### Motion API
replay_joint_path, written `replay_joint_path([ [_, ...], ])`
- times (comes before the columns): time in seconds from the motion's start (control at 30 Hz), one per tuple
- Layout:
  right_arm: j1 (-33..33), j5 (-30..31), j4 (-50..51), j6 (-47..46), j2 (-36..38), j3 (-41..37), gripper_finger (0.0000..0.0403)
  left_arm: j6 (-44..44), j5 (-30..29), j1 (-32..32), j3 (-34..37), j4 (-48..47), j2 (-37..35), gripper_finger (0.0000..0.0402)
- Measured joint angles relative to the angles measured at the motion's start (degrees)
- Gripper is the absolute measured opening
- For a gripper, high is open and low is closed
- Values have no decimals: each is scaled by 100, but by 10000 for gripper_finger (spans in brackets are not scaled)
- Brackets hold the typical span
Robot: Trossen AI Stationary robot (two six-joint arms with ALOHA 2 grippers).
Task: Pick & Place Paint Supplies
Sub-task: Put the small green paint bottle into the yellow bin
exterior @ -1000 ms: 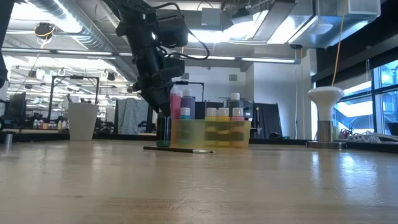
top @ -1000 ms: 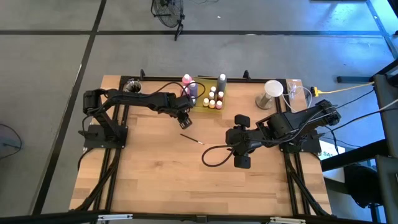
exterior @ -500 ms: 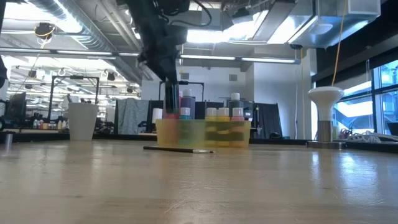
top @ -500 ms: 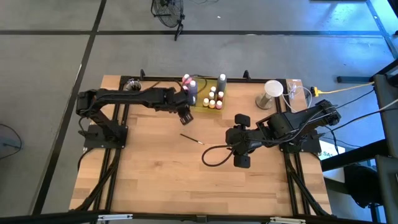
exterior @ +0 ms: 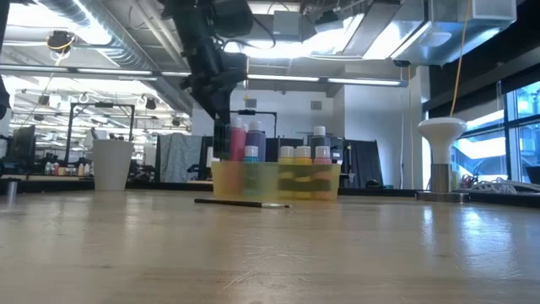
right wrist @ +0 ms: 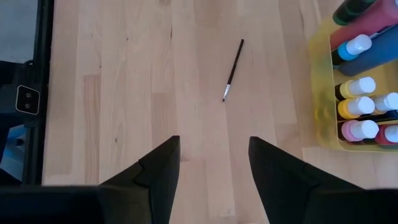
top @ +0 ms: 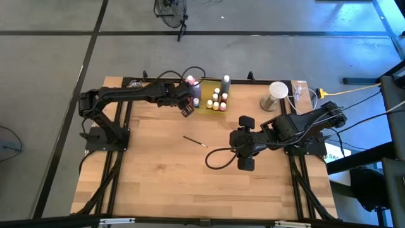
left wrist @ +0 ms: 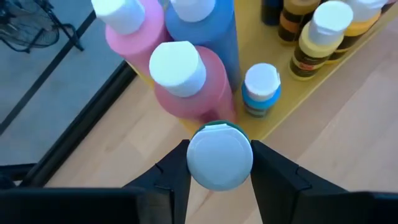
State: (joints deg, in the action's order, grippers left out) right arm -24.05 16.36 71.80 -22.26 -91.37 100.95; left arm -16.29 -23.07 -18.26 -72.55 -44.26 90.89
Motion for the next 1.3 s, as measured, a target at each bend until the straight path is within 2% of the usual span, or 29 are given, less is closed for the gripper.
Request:
replay_joint_path([
  [0.5,-4,2,1,0,0,0,193,54,12,22,0,241,9,130],
  [0.87,-4,4,22,-2,0,0,193,54,27,0,0,278,424,130],
  [1.23,-4,8,40,-29,0,0,193,54,400,-76,0,403,850,131],
  [1.3,-4,9,40,-60,0,0,193,54,532,-117,0,396,890,149],
])
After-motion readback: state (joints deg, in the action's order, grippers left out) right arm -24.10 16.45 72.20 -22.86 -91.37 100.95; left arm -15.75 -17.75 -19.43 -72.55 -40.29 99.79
